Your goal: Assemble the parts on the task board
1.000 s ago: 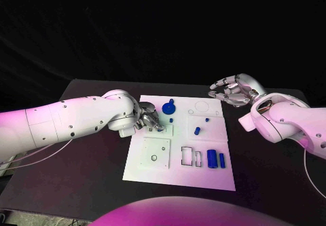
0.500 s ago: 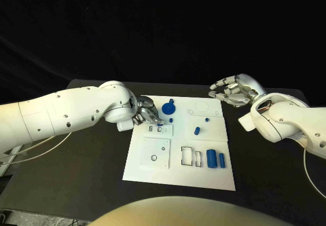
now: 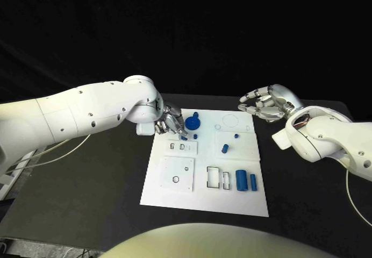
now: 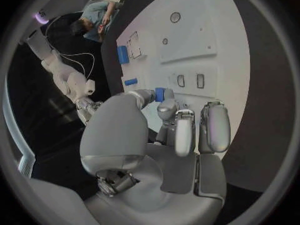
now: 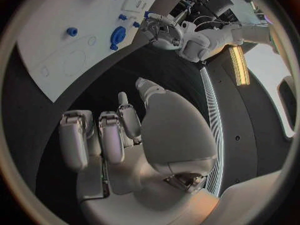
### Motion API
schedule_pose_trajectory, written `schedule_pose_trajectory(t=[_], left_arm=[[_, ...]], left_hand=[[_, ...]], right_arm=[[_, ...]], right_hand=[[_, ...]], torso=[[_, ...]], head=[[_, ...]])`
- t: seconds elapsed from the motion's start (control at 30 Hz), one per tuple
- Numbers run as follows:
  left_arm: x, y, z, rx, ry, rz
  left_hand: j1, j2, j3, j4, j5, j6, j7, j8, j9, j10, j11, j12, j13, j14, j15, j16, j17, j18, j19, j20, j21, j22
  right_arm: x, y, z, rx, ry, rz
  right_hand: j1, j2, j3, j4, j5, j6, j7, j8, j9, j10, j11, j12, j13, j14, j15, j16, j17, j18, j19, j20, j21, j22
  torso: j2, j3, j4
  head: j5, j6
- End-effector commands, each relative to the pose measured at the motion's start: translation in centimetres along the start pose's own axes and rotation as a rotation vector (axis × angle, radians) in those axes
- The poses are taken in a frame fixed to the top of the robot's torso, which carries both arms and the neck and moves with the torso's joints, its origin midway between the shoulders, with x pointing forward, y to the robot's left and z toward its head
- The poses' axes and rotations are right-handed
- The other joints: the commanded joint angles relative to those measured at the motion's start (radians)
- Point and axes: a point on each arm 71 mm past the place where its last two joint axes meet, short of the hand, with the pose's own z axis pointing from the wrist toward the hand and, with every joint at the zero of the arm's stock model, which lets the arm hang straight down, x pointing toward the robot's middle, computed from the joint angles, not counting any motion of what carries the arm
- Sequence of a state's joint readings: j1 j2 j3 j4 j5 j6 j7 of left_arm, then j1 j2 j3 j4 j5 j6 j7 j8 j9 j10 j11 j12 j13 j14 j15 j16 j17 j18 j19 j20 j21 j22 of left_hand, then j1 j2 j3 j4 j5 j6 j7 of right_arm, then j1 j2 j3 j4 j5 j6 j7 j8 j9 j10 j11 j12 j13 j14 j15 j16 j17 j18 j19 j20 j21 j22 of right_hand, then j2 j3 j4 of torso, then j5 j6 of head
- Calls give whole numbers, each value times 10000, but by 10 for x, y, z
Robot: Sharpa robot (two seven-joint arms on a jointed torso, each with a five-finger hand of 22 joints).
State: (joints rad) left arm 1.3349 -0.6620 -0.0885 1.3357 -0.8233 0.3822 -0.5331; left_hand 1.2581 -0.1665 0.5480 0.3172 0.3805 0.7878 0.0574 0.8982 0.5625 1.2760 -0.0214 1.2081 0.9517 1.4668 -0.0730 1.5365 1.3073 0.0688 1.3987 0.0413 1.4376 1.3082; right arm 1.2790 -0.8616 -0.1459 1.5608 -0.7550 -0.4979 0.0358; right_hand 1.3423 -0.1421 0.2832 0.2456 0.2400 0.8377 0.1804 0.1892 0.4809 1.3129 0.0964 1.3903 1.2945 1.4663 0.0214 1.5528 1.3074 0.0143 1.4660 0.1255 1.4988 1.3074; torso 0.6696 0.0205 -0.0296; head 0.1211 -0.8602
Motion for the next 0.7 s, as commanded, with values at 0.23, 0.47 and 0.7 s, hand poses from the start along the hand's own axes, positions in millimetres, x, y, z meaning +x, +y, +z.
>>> schedule_pose_trajectory(t=[0.23, 0.47, 0.7], left_arm=[[-8, -14, 6, -381, 865, 979], [-8, -19, 11, -563, 1012, 1221], [-3, -18, 17, -754, 1306, 1370]], left_hand=[[-25, -34, 1818, -1905, -106, -57, 20, 0, 139, 47, 59, 49, 83, 846, -1, 11, 1924, -113, 68, -45, 49, 134], [-36, -10, 1833, -1950, -143, -51, 28, -9, 125, 123, 65, 143, 219, 853, 4, 22, 1946, -126, 107, -44, 80, 195], [-213, 191, 1926, -2256, -1024, -11, 75, -216, -56, 186, 111, 303, 369, 861, 47, 45, 1987, -137, 130, -10, 106, 261]], right_arm=[[3, 0, 1, -29, 174, -66], [3, 0, 1, -36, 176, -64], [4, 1, 2, -50, 180, -63]], right_hand=[[-88, 26, 17, 77, 59, -71, 8, 51, -16, -21, 11, -44, 2, 871, 6, -51, 1925, 72, 590, -3, -61, 2082], [-88, 26, 17, 77, 59, -71, 8, 51, -16, -21, 11, -44, 2, 871, 6, -51, 1925, 72, 590, -3, -61, 2082], [-89, 22, 15, 81, 59, -75, 8, 55, -18, -32, 10, -52, -11, 867, 5, -55, 1912, 78, 578, -3, -82, 2067]], torso=[[3, 9, 0], [-1, 15, -5], [3, 3, -10]], head=[[55, -43], [94, -60], [102, -78]])
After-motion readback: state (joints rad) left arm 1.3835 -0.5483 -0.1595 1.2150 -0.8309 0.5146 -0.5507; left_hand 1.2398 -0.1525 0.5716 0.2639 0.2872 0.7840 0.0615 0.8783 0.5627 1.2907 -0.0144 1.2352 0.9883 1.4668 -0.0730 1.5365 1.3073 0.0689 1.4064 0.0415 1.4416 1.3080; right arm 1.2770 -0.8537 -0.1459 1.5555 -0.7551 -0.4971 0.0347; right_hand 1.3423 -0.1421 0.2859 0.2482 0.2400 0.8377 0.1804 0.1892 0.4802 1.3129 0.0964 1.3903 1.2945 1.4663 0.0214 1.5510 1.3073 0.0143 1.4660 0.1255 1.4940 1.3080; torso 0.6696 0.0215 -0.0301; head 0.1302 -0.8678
